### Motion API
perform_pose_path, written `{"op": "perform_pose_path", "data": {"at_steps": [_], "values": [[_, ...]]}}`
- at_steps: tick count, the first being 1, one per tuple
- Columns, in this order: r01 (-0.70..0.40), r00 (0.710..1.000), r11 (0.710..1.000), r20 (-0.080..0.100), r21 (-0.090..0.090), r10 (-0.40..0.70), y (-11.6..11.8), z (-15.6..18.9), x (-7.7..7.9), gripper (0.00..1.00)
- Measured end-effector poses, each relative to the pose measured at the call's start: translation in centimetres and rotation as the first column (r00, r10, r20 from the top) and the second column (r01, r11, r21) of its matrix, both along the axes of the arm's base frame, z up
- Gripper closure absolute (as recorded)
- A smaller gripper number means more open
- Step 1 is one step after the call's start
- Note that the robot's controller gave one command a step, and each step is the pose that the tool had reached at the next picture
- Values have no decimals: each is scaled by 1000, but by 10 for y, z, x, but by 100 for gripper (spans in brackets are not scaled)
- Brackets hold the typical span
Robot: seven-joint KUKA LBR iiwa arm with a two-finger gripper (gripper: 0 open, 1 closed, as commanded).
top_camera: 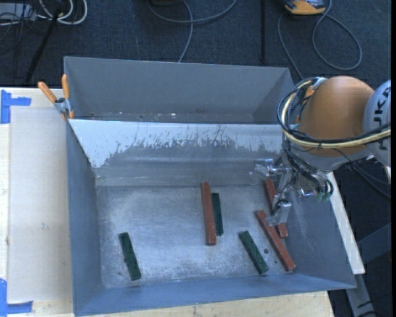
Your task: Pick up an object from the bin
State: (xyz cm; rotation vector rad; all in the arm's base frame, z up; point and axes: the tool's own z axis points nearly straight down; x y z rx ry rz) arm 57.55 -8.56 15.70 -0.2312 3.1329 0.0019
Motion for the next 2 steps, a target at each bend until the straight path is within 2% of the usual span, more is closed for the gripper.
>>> {"op": "perform_pose_path", "data": {"at_steps": [1, 2], "values": [[-238, 971, 971, -4, 3, 238, 53, -42, -32, 0], [-485, 875, 875, -1, 3, 485, 126, -15, -84, 0]]}}
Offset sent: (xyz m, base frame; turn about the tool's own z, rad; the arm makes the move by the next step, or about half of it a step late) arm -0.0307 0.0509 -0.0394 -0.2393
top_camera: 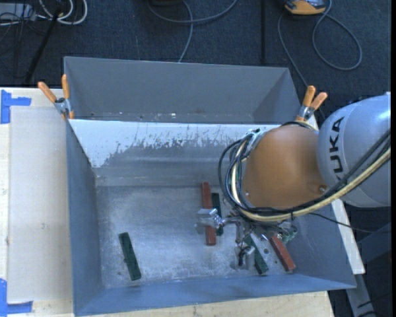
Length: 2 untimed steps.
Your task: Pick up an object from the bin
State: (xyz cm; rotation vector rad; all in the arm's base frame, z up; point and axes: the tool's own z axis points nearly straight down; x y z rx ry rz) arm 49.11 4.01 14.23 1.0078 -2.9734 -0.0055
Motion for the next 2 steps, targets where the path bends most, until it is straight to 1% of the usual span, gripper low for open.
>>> {"op": "perform_pose_path", "data": {"at_steps": [1, 2], "values": [[58, 998, 998, 3, -4, -58, -56, -63, 51, 0], [-307, 952, 952, 6, -3, 308, -82, -31, 68, 0]]}}
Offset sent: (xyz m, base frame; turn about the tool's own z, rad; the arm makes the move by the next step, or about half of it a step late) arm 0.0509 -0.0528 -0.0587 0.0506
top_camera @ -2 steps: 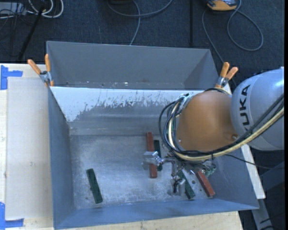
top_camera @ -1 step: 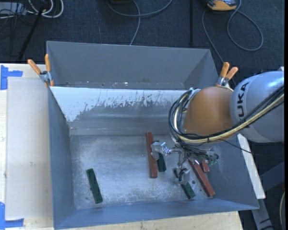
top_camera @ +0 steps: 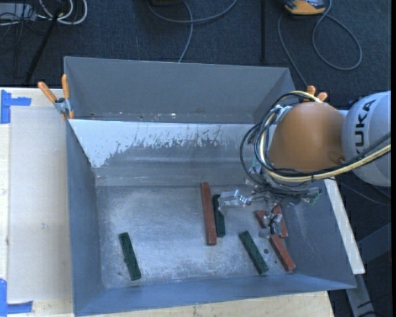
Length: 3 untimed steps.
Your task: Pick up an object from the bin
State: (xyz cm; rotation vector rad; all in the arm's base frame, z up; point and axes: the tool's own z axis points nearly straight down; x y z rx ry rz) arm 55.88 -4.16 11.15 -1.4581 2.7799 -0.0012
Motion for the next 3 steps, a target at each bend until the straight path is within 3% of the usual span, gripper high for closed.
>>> {"op": "perform_pose_path", "data": {"at_steps": [1, 2, 3], "values": [[-239, 971, 971, -1, 3, 239, 88, 17, 7, 0], [-734, 680, 680, -3, 4, 734, 84, -43, 29, 0], [-730, 683, 683, -2, 3, 730, 83, -42, 30, 100]]}}
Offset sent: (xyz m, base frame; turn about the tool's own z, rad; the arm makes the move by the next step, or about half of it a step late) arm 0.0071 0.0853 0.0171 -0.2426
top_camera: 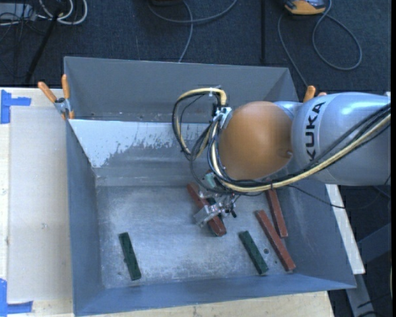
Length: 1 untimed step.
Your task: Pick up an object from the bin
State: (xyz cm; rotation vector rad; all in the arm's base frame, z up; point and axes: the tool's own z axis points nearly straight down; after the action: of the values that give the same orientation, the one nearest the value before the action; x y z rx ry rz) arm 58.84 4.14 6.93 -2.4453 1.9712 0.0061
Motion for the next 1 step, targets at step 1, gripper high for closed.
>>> {"op": "perform_pose_path", "data": {"at_steps": [1], "values": [[3, 1000, 1000, 10, -4, -3, -63, 97, 19, 100]]}}
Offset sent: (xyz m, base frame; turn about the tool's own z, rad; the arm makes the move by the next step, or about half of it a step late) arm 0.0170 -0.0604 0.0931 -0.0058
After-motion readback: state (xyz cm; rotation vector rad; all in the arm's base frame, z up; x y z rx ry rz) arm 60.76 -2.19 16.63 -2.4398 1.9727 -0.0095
